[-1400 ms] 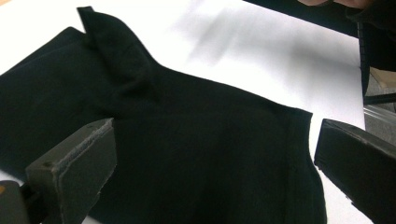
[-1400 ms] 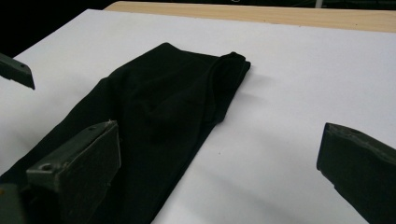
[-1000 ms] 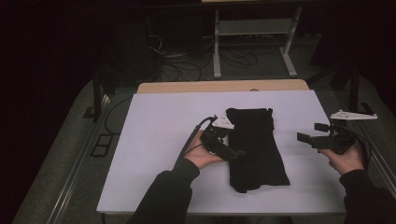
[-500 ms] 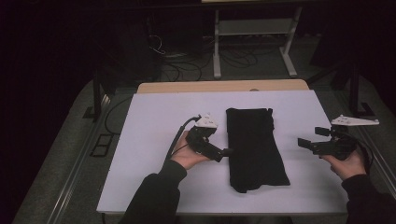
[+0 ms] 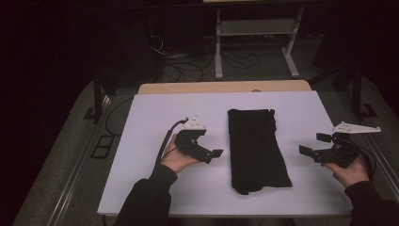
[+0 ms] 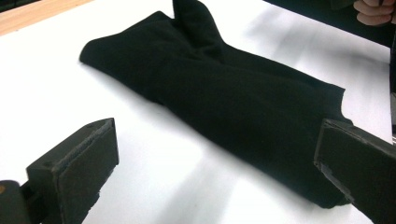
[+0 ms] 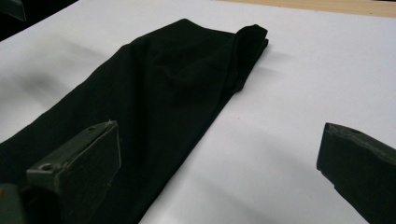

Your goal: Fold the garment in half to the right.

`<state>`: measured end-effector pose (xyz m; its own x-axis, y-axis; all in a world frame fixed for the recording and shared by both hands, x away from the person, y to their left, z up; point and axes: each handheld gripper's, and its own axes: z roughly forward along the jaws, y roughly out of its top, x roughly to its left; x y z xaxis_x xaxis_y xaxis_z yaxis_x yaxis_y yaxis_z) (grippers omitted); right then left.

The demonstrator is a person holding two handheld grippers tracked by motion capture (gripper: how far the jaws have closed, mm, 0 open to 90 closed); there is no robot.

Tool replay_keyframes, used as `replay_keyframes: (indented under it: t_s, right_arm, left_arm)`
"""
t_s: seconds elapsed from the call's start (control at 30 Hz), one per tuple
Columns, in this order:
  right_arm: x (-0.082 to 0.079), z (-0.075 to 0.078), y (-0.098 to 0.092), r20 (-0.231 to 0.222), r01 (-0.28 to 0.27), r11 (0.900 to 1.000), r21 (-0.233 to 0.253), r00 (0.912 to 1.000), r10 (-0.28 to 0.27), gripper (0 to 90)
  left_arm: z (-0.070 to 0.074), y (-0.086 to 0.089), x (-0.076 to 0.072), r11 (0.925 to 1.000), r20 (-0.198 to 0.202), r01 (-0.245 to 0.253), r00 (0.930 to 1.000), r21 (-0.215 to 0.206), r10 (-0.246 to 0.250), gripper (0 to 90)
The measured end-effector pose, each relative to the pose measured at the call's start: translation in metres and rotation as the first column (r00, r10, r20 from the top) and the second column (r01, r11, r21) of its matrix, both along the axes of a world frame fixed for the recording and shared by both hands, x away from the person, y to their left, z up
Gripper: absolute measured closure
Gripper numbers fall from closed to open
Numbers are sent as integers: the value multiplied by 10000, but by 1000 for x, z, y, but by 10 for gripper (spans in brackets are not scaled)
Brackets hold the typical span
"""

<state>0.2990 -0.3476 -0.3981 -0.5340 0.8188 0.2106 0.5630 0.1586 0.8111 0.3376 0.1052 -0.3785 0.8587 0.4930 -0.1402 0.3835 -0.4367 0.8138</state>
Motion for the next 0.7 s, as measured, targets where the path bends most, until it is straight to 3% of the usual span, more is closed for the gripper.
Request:
replay_keyframes:
  t_s: [0.33,0.43,0.7]
  right_arm:
    - [-9,-6,-1,-49,-1,10000,-37,10000,0,0]
    - [-13,-8,0,128,-70,9999,-83,9999,71,0]
    - [-22,-16,2,143,-201,9997,-169,9997,203,0]
  left_arm:
    - [-5,21,-2,9990,-62,-405,9992,-163,404,0]
    - [-7,29,-4,9983,-29,-542,9985,-218,542,0]
    - [-17,57,-10,9936,-33,-1061,9944,-375,1061,0]
